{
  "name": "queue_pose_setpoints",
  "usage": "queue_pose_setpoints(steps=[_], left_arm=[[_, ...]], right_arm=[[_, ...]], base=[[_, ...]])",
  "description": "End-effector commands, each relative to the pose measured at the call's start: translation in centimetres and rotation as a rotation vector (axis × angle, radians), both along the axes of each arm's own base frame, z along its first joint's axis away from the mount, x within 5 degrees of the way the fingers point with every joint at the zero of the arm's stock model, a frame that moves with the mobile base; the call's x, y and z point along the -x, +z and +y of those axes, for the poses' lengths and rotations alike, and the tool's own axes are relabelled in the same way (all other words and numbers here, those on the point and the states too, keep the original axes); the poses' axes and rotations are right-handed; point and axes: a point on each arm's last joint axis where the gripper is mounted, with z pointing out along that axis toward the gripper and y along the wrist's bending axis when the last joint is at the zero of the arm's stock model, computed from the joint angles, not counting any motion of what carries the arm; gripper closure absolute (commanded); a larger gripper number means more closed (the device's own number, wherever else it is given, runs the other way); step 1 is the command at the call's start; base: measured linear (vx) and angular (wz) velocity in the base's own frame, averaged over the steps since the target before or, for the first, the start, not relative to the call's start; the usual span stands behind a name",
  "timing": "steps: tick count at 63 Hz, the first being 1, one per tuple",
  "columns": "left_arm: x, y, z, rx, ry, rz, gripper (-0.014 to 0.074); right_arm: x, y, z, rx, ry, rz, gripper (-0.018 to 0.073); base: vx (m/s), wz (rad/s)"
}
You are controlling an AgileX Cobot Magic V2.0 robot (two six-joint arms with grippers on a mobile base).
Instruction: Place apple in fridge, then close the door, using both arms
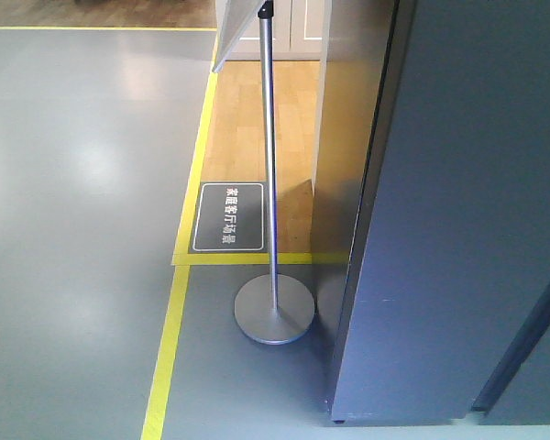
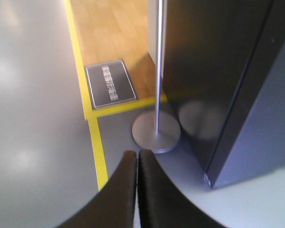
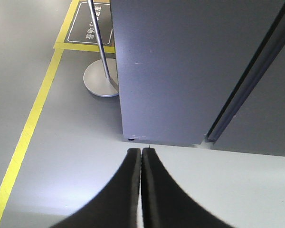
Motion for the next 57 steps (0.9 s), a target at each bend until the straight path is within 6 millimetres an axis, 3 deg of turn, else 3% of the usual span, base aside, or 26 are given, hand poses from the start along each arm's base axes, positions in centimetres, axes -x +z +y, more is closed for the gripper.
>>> queue_pose_setpoints(steps=[1,19,41,57], left_arm=[[1.7,0.5,0.8,0.097,0.065,-0.175,0.0603],[6.0,-4.9,2.4,0.160,0.194,-0.368,0.0603],[7.7,-10.2,2.9,0.161,0.224,-0.562,0.0603],[8.0,-10.2,2.8,0.009,0.184,-0.613,0.0603]], right_arm=[[-0.4,1.1,0.0,0.000,0.002,-0.068,0.0563],[-0.4,1.1,0.0,0.000,0.002,-0.068,0.0563],[-0.4,1.1,0.0,0.000,0.002,-0.068,0.0563],[-0.4,1.1,0.0,-0.001,0.002,-0.066,0.0563]], base=[[0.00,0.00],[0.00,0.00],[0.00,0.00],[0.00,0.00]])
